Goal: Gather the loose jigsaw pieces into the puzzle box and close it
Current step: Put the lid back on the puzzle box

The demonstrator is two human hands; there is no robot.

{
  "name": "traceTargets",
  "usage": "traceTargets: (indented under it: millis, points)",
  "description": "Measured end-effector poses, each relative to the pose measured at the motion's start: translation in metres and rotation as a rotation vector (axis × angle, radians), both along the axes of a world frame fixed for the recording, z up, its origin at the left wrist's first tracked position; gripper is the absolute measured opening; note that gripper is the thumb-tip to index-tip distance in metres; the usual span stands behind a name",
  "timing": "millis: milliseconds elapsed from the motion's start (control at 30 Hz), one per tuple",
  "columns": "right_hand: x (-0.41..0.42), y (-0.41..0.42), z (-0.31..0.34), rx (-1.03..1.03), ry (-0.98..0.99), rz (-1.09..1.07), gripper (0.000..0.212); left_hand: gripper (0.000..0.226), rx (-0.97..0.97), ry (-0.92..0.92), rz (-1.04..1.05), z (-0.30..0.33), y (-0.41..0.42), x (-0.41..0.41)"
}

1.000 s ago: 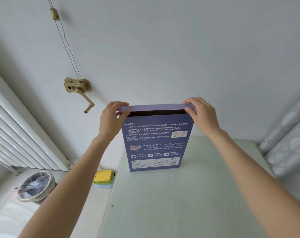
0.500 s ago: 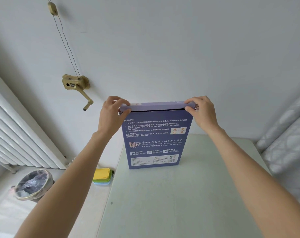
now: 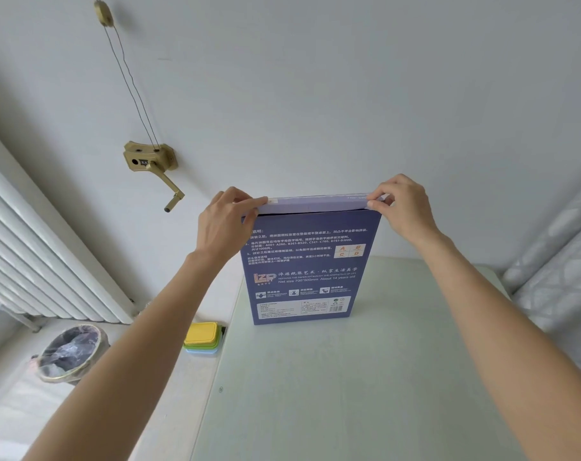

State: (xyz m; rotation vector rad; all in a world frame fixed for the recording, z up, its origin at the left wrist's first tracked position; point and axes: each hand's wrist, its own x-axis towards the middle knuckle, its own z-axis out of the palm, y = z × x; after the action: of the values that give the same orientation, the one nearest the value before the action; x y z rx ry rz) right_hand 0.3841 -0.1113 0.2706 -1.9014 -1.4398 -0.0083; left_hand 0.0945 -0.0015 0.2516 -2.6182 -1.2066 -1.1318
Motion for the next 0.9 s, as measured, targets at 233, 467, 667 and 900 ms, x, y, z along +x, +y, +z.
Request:
traceTargets:
  millis: [233, 467, 667, 900]
  points:
    - [-0.003, 0.005, -0.012, 0.060, -0.160, -0.023, 0.002, 0.025, -0.025, 0.051, 0.021, 0.002, 0.004, 0.004]
    - [0.009, -0.001, -0.012, 0.093, -0.311, 0.095, 0.004, 0.024, 0.021, 0.148, 0.099, -0.009, -0.015, 0.007]
    - [0.018, -0.011, -0.014, 0.090, -0.133, 0.175, 0.023, 0.046, -0.073, 0.355, -0.122, -0.006, -0.022, 0.047]
    - [0.019, -0.009, -0.010, 0.116, -0.075, 0.184, 0.018, 0.043, -0.094, 0.308, -0.131, -0.016, -0.023, 0.071]
